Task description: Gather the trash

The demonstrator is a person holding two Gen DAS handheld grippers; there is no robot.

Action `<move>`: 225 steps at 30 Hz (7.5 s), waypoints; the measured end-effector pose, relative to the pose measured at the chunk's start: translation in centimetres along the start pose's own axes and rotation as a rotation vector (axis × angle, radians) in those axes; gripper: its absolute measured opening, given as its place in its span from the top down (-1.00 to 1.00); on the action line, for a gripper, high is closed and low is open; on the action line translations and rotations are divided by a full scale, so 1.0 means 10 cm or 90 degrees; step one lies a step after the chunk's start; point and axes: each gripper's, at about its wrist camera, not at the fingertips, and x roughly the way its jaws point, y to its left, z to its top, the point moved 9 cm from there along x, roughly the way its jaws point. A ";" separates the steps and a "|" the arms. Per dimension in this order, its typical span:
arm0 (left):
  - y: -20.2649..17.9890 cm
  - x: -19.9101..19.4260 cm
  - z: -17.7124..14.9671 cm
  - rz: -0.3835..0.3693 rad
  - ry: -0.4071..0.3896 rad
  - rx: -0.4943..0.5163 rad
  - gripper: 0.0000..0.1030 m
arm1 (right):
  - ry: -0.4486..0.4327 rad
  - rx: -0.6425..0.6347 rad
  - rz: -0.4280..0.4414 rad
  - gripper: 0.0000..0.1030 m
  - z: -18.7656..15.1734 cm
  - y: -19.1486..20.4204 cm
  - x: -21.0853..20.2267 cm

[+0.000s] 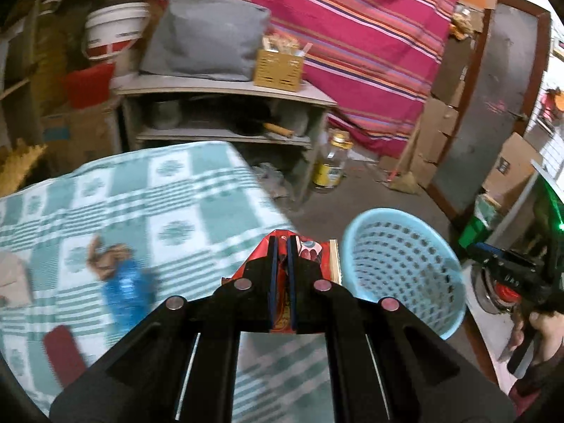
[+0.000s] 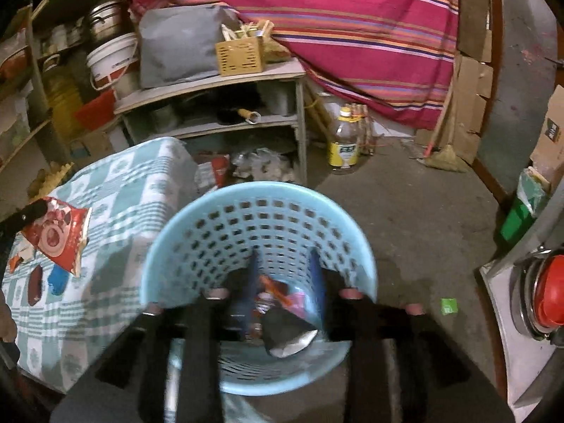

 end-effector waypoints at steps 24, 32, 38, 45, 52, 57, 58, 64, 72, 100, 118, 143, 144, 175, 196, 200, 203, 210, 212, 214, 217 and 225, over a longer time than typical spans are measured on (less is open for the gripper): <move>-0.77 0.65 -0.14 -0.026 0.026 0.080 -0.72 | -0.009 0.031 -0.030 -0.28 -0.14 -0.39 0.11; 0.22 0.03 -0.13 0.087 -0.015 0.029 -0.89 | -0.030 0.002 -0.001 -0.50 -0.05 0.20 0.02; 1.03 -0.31 -0.27 0.153 -0.006 -0.009 -0.89 | -0.043 -0.027 0.031 -0.67 -0.03 0.83 -0.04; 1.86 -0.66 -0.38 0.206 -0.013 -0.048 -0.89 | -0.039 -0.061 0.061 -0.67 -0.04 1.49 -0.06; 2.59 -0.95 -0.48 0.249 -0.014 -0.084 -0.89 | -0.030 -0.099 0.068 -0.67 -0.13 2.01 -0.03; 2.96 -1.07 -0.61 0.258 -0.005 -0.118 -0.89 | -0.017 -0.107 0.073 -0.67 -0.20 2.25 0.03; 3.01 -1.09 -0.62 0.258 -0.005 -0.123 -0.89 | -0.013 -0.111 0.075 -0.67 -0.22 2.32 0.05; 3.19 -1.05 -0.76 0.269 0.011 -0.134 -0.89 | -0.001 -0.142 0.091 -0.67 -0.31 2.75 0.14; 3.44 -1.00 -0.82 0.267 0.028 -0.173 -0.89 | 0.028 -0.183 0.131 -0.67 -0.51 3.42 0.33; 3.86 -0.42 -0.95 0.273 0.115 -0.155 -0.76 | 0.031 -0.188 0.166 0.53 -0.38 4.12 0.91; 3.84 -0.47 -0.85 0.222 0.101 -0.173 0.55 | 0.035 -0.264 0.171 -0.38 -0.24 4.65 1.07; 3.03 -1.05 -0.27 0.183 -0.014 -0.110 0.55 | 0.033 -0.213 0.183 0.03 0.12 3.96 0.60; 2.96 -1.04 -0.27 0.178 -0.013 -0.105 0.55 | 0.035 -0.211 0.180 0.03 0.14 3.88 0.58; 1.36 -0.59 0.07 0.099 0.014 -0.053 0.50 | 0.013 -0.089 0.110 0.03 0.18 1.61 0.11; -0.89 0.57 -0.18 -0.028 0.066 0.106 0.49 | 0.007 -0.018 0.011 0.02 0.29 0.05 0.11; -1.17 0.83 -0.32 -0.048 0.088 0.119 0.42 | 0.011 0.000 0.009 0.02 0.26 -0.09 0.21; -1.24 0.94 -0.35 -0.038 0.089 0.128 0.15 | 0.010 0.007 0.008 0.02 0.25 -0.15 0.28; -1.10 0.86 -0.23 -0.015 0.065 0.116 -0.49 | 0.014 0.007 0.012 0.02 0.23 -0.12 0.35; -0.95 0.72 -0.17 0.010 0.039 0.106 -0.66 | 0.014 0.004 0.012 0.02 0.22 -0.08 0.39; -0.79 0.58 -0.11 0.036 0.019 0.102 -0.73 | 0.016 0.007 0.017 0.01 0.21 -0.02 0.43; -0.50 0.34 -0.04 0.067 0.000 0.092 -0.82 | 0.022 0.007 0.020 -0.02 0.18 0.08 0.52; 0.44 -0.34 0.01 0.159 -0.039 0.039 -0.89 | 0.024 0.022 -0.001 -0.69 0.14 0.21 0.68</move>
